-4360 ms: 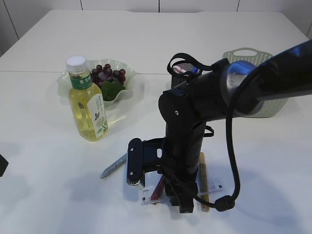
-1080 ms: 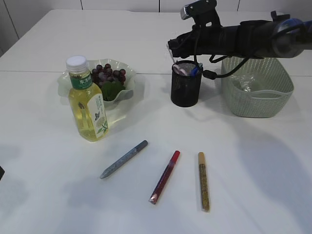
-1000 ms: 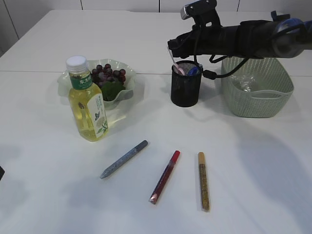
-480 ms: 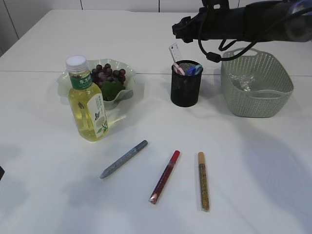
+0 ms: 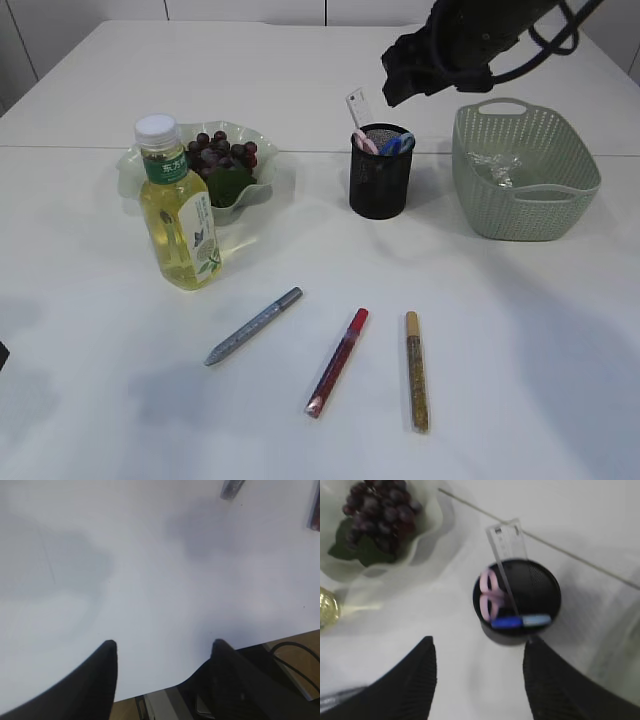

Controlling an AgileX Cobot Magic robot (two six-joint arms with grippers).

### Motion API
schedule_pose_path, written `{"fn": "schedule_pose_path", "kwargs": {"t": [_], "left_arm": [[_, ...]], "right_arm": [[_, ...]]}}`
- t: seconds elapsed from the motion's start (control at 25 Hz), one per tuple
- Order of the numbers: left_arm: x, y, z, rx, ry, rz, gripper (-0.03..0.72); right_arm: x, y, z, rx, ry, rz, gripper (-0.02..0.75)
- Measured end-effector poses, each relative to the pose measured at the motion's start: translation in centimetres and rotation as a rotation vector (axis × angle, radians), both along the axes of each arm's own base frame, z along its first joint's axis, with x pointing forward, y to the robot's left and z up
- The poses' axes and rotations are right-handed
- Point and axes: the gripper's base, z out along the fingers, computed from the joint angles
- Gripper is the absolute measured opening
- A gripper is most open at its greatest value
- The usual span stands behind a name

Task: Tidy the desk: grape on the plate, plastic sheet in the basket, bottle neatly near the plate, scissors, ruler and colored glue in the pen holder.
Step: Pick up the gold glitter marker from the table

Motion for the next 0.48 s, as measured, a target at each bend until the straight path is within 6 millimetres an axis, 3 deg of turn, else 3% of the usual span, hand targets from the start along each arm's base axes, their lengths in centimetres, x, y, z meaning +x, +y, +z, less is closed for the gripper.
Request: {"fn": "schedule_pose_path", "kwargs": {"t": [0.24,0.48], "left_arm": [[0.0,0.0,0.0,0.000,0.000,0.000,0.432],[0.0,0.0,0.0,0.000,0.000,0.000,0.432]], "right_arm": [[-4.4,1.6,2.5,-0.065,0.175,-0.084,0.438],[-7.0,3.9,0.7,-0.163,0.338,-0.145,0.438]]}}
